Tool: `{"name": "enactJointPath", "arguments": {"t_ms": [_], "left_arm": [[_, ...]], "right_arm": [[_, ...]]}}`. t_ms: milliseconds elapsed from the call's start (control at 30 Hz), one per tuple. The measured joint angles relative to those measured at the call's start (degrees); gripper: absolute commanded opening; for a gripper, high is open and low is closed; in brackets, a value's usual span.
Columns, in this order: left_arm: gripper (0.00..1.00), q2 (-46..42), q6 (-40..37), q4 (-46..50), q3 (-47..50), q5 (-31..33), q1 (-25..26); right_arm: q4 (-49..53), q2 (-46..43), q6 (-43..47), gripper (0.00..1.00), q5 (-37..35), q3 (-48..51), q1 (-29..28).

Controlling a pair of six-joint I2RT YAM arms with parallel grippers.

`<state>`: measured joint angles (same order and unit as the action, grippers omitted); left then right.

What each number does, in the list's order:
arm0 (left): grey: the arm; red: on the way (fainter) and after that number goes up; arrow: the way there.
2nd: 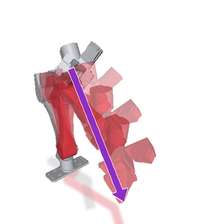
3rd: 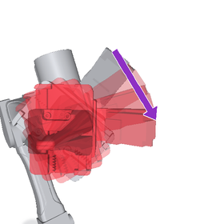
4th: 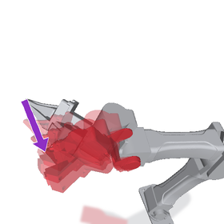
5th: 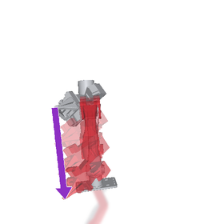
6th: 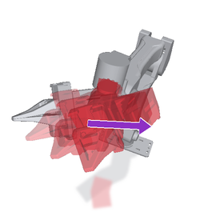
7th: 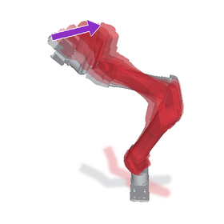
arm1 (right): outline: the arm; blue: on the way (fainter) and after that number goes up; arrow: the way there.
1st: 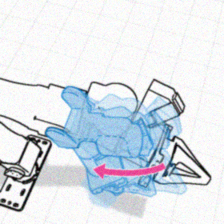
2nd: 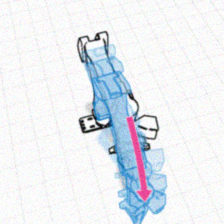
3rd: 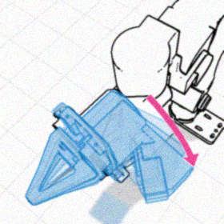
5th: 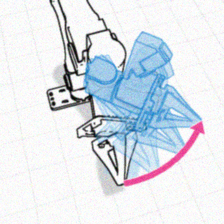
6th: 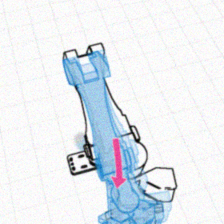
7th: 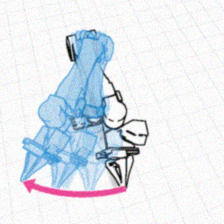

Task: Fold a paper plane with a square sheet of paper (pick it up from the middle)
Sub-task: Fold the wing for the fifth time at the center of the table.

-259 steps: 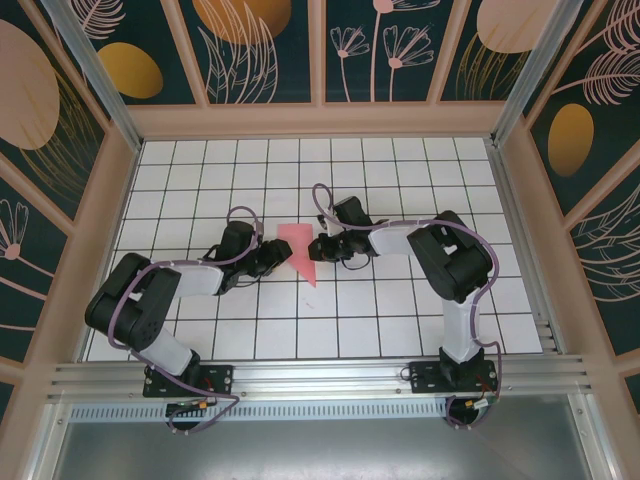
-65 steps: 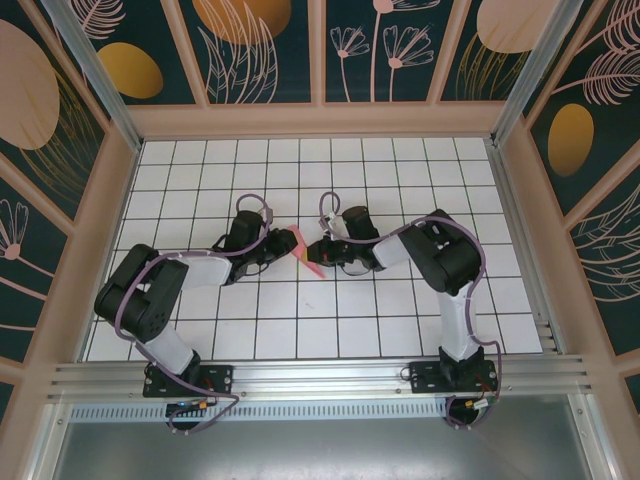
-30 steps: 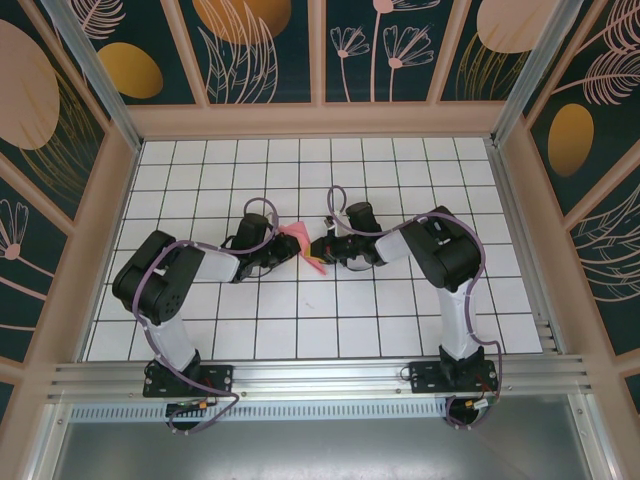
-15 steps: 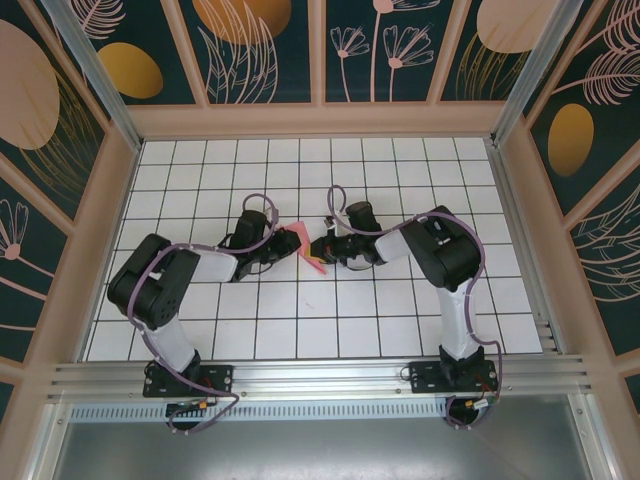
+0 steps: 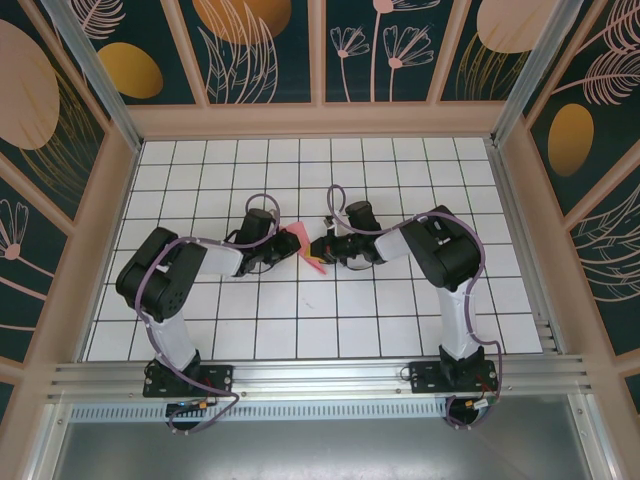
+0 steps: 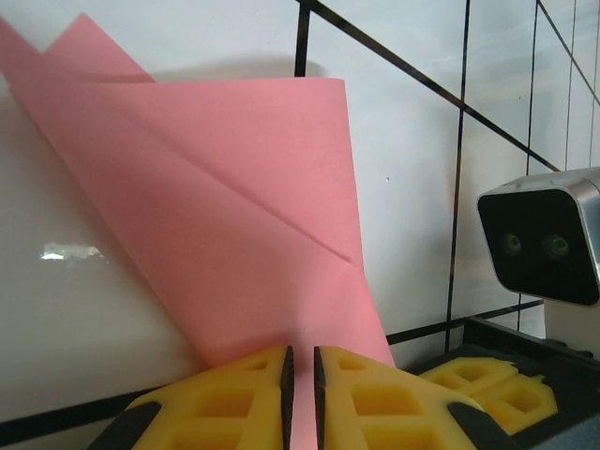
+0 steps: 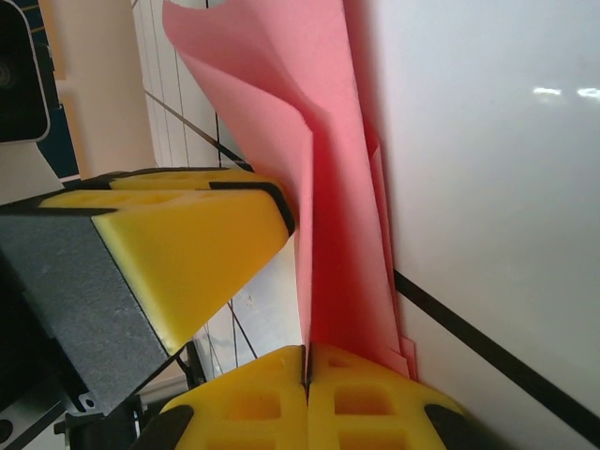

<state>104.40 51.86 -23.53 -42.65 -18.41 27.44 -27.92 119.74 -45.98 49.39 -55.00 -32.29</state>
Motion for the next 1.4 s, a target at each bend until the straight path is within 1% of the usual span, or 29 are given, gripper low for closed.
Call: {"name": "enactJointPath", "arguments": {"t_ms": [200,400,500,667,967,1067,1267,1400], "left_arm": [[0.18,0.4,-0.5,3.4,-2.0,-0.1,0.0],[0.18,1.0,-2.3,8.0,-4.5,-0.2,0.0],[0.18,1.2,-3.1,9.8,-5.5,-0.2,0.1],[0.18,1.4,-3.9,11.0,-6.2,-0.2,0.1],[0.18,1.5,-4.3,11.6,-6.7,-0.2,0.1],[0.18,1.5,-4.3,11.6,-6.7,-0.2,0.1],[0.18,1.5,-4.3,11.7,-6.7,-0.3,0.1],[0.25,1.4,-4.5,11.7,-6.9,-0.6,0.2]], "right_arm": [[1.7,0.0,1.4,0.01,0.2,-0.7,0.0],[3.7,-0.2,3.3,0.09,0.2,-1.4,0.0],[6.0,-0.7,5.0,0.15,-0.2,-2.2,0.0],[10.2,-2.5,8.1,0.20,-1.5,-2.5,0.0],[15.4,-4.5,11.4,0.22,-3.0,-2.4,0.0],[16.6,-5.2,12.0,0.21,-3.1,-1.9,0.0],[18.4,-6.4,12.7,0.08,-4.4,-0.2,-0.5],[17.3,-6.6,12.6,0.03,-5.0,0.8,-0.5]]}}
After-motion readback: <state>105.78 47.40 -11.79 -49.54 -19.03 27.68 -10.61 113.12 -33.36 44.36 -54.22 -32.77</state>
